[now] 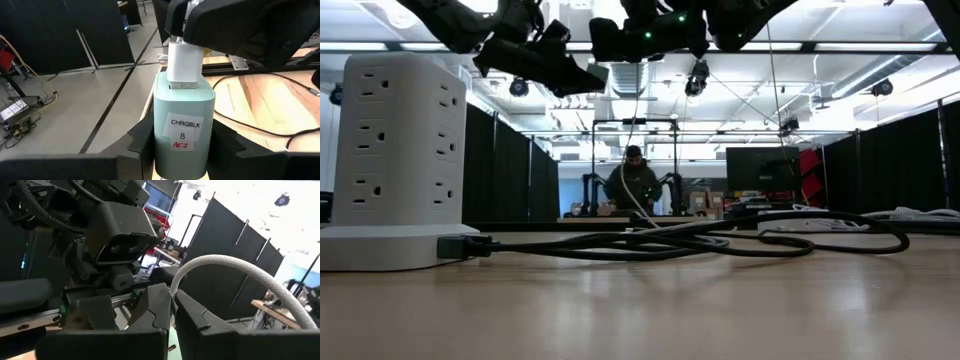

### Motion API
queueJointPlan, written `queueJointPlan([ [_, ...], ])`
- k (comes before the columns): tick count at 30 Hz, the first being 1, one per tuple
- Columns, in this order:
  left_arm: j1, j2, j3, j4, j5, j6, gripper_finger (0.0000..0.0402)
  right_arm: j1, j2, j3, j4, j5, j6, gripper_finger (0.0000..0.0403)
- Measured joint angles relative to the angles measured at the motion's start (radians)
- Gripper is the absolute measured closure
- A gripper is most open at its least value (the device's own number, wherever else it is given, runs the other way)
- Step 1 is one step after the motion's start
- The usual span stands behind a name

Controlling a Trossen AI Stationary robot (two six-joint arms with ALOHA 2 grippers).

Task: Plug in charger cables
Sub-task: Insert the white charger cable into the white charger adapter

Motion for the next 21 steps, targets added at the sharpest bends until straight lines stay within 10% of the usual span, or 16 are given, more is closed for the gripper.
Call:
queueJointPlan([
  [21,-0.002,0.004,-0.002,-0.022,-0.001,-0.140,0.0293,-0.003,0.001,0.000,-0.138,-0.030,0.063,0.0403],
])
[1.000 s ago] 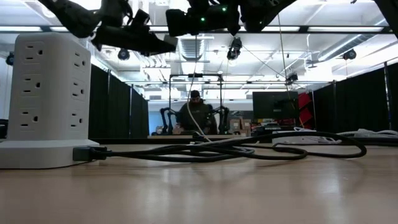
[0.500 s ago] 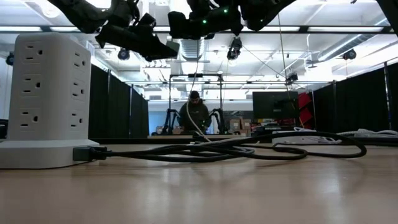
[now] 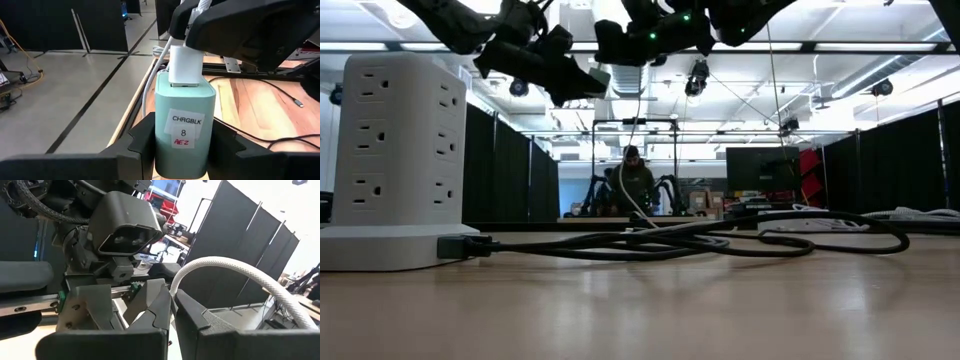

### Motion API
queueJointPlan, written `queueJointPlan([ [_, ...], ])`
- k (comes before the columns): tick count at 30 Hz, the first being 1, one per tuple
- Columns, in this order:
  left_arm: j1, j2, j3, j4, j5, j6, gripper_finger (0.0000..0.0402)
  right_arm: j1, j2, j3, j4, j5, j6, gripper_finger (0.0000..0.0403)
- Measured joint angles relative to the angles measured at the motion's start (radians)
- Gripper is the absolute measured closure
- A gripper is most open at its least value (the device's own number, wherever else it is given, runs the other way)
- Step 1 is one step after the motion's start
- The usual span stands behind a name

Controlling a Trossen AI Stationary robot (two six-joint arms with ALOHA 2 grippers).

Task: Plug in charger cables
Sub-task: Insert the white charger cable into the white charger adapter, then insert the purple charger cable into the top white outlet extension

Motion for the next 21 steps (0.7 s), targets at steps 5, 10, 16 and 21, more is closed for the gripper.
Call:
queueJointPlan([
  [5,0.001,-0.001,-0.002,-0.041,-0.014,0.059,0.0293,0.002,-0.030,-0.004,-0.023,0.002,0.025,0.0372],
  [10,0.001,-0.013,-0.011,-0.058,-0.038,0.103,0.0293,0.013,-0.086,-0.012,-0.149,-0.004,0.044,0.0282],
  [16,0.001,-0.019,-0.056,-0.074,-0.052,0.126,0.0293,0.035,-0.193,-0.007,-0.404,-0.005,0.108,0.0179],
  [21,0.001,-0.024,-0.158,-0.070,-0.066,0.117,0.0293,0.094,-0.278,-0.008,-0.678,-0.112,0.140,0.0127],
])
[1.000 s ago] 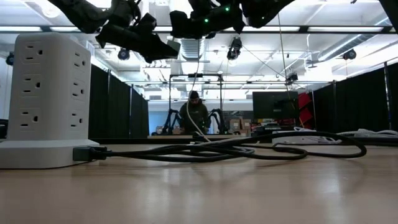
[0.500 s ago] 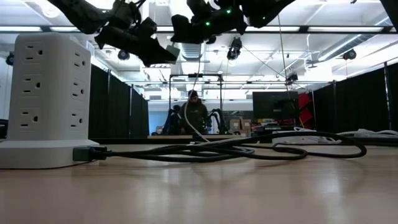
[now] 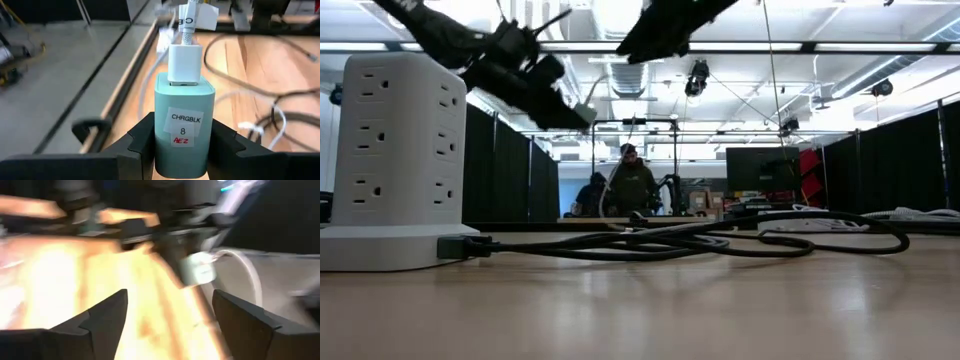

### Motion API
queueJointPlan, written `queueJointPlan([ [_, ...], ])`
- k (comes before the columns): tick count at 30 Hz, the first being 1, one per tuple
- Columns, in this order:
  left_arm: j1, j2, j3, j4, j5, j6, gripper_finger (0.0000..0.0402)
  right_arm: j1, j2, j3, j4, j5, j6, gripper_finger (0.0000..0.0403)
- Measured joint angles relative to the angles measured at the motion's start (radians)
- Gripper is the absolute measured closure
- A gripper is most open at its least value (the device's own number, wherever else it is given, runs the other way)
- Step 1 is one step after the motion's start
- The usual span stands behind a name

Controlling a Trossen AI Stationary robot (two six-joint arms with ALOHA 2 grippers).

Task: Plug in charger cables
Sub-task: Insert the purple charger cable into the top white outlet extension

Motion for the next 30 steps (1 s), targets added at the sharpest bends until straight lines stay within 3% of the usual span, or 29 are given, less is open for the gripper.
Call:
queueJointPlan([
  [3,-0.004,-0.002,-0.091,0.085,0.001,-0.045,0.0293,0.020,-0.050,0.001,-0.148,-0.079,0.050,0.0110],
  [7,-0.024,-0.002,-0.234,0.300,0.000,-0.132,0.0293,0.006,-0.101,0.001,-0.380,-0.006,0.094,0.0105],
  [10,-0.050,-0.002,-0.329,0.463,0.001,-0.183,0.0293,-0.072,-0.111,0.004,-0.546,0.056,0.071,0.0115],
  [15,-0.112,-0.001,-0.433,0.639,0.001,-0.254,0.0293,-0.258,-0.060,0.003,-0.725,0.060,-0.056,0.0145],
  [20,-0.189,-0.001,-0.459,0.681,0.000,-0.277,0.0293,-0.437,0.029,0.003,-0.763,0.066,-0.159,0.0217],
  [26,-0.263,0.000,-0.459,0.686,-0.036,-0.275,0.0293,-0.560,0.178,0.003,-0.808,0.064,-0.219,0.0382],
  [30,-0.282,0.000,-0.460,0.690,-0.043,-0.272,0.0293,-0.600,0.272,0.004,-0.800,0.069,-0.228,0.0389],
])
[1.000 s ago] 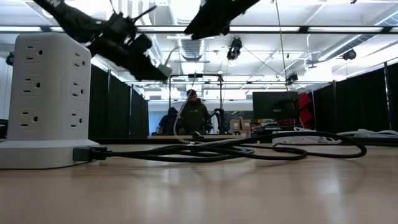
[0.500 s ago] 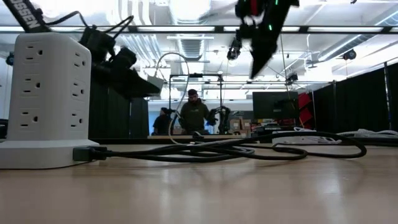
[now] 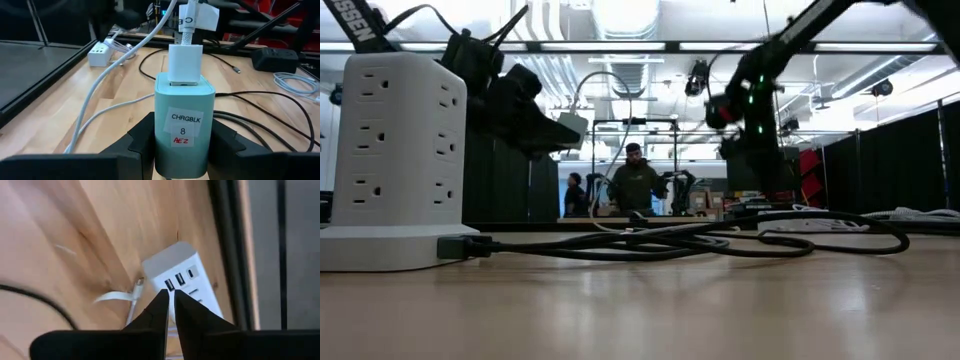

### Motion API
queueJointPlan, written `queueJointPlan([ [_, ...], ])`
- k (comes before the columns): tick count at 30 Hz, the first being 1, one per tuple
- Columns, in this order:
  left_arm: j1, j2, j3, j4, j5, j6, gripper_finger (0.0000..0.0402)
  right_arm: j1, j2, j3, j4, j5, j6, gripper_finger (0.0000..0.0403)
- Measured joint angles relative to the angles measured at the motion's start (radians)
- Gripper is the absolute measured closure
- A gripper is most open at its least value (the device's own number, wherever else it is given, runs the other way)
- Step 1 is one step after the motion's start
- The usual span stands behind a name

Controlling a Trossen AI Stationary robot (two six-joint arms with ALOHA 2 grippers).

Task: Plug in charger cables
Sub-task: Insert the purple charger cable into the top white outlet extension

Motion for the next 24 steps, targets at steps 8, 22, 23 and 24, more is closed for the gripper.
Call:
queueJointPlan([
  [8,0.000,0.000,0.000,0.018,-0.028,0.005,0.0293,-0.014,0.095,0.000,-0.001,0.157,-0.021,0.0402],
  [22,0.000,0.000,0.000,0.023,-0.028,0.003,0.0293,0.149,0.035,-0.002,0.113,-0.104,0.013,0.0403],
  [23,0.000,0.000,0.000,0.023,-0.029,0.002,0.0293,0.161,0.016,-0.001,0.119,-0.102,0.007,0.0403],
  [24,0.000,0.000,0.000,0.023,-0.029,0.002,0.0293,0.169,-0.005,-0.001,0.116,-0.104,0.003,0.0403],
])
